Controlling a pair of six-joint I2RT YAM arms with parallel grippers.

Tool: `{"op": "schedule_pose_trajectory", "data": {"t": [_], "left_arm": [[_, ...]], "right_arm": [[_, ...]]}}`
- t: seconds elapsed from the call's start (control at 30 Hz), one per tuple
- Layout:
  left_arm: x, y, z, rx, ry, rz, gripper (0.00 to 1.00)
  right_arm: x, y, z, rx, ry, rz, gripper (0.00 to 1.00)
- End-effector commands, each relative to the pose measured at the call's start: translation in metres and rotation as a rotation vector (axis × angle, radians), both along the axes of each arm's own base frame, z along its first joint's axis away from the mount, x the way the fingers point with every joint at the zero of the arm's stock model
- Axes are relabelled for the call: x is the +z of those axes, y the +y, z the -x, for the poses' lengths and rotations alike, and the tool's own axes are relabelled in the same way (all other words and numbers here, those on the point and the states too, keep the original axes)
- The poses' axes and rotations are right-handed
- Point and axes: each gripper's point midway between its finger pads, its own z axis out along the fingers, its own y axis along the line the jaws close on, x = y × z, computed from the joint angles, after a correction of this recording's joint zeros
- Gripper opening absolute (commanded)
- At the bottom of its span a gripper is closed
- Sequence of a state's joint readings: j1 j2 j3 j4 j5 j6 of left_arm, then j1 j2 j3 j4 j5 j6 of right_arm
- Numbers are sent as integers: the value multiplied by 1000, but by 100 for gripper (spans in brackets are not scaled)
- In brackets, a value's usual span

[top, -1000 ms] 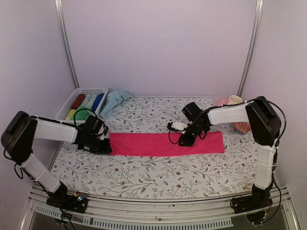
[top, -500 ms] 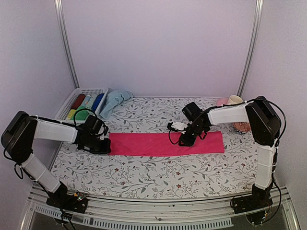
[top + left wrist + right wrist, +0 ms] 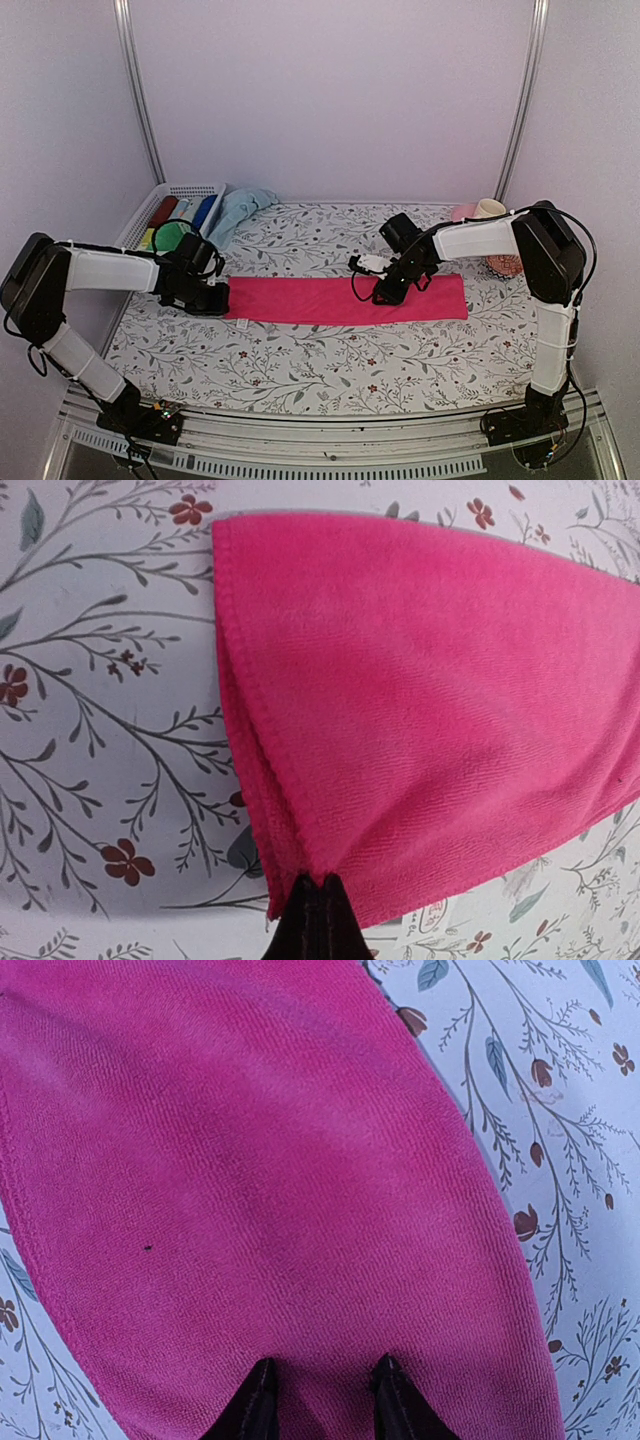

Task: Roll the towels
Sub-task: Smooth out the towel at the center of the board.

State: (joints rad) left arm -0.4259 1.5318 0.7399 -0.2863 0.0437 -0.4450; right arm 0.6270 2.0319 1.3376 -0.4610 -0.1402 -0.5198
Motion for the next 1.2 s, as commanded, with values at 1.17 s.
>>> {"op": "schedule_pose_trajectory", "data": {"t": [1.17], "left_arm": [[-18, 0, 7, -18, 57, 2, 10]], "right_arm": [[-23, -18, 16, -6, 76, 70, 34]]}}
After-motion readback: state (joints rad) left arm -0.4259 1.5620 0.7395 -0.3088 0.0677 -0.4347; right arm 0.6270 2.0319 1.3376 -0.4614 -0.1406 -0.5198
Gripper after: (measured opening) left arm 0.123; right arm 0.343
